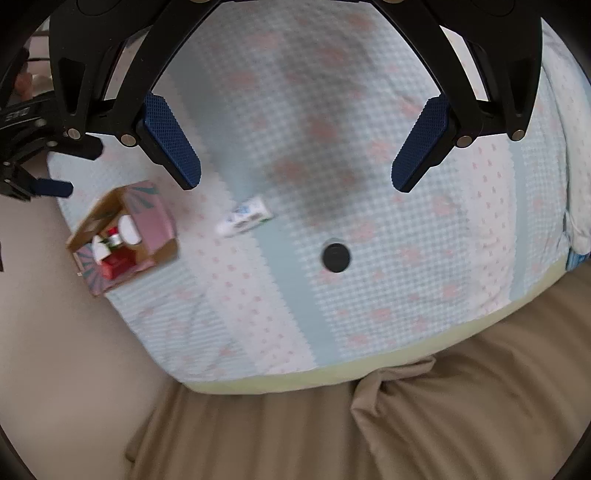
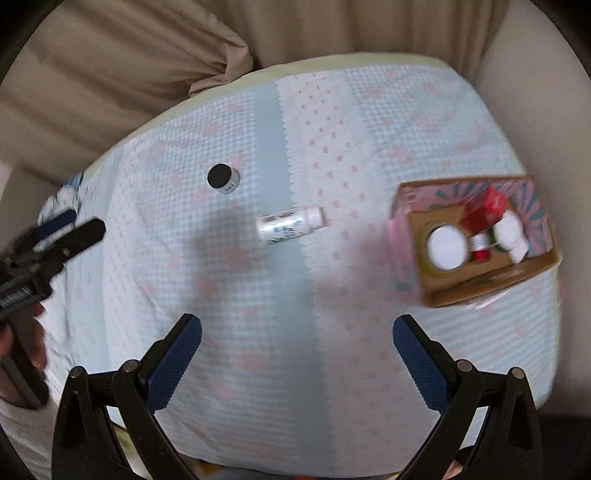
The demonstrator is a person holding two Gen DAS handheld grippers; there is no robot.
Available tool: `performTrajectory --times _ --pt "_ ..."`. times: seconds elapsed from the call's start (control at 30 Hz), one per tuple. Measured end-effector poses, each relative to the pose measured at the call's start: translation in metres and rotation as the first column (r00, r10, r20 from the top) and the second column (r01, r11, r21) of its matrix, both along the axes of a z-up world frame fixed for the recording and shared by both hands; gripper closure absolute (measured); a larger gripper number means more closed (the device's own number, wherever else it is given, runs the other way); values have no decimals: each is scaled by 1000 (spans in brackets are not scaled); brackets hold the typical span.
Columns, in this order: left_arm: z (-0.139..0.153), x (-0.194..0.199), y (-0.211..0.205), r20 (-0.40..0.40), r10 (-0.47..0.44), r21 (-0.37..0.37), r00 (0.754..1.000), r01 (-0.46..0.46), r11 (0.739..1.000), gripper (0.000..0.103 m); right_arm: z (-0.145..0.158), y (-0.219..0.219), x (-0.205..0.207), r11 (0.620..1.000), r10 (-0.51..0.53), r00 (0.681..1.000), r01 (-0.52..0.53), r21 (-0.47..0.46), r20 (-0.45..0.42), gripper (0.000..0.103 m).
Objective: Organize rigid objects
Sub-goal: 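Grasp the black-lidded small jar with the left tool while the right tool grasps the white pill bottle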
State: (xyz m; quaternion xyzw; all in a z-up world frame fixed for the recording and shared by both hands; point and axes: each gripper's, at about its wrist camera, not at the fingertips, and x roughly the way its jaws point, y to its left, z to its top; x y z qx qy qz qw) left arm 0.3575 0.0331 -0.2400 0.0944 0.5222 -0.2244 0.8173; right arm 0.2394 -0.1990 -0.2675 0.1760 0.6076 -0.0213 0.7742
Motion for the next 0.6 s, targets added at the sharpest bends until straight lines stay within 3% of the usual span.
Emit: performTrajectory --times 0.1,0.2,0.33,0.6 --pt "-20 21 10 -10 4 -4 1000 -4 1000 0 -15 4 13 989 -107 994 108 97 -10 0" --pt "-45 45 13 -16 -3 32 1000 3 999 0 -37 4 24 956 -230 972 233 178 -39 0" --pt "-84 77 5 -16 -33 111 999 35 993 0 -75 -4 38 865 -416 906 421 272 -80 0" --pt "-163 137 -21 -46 -119 192 992 125 973 0 -140 -13 69 696 -629 761 643 321 -159 4"
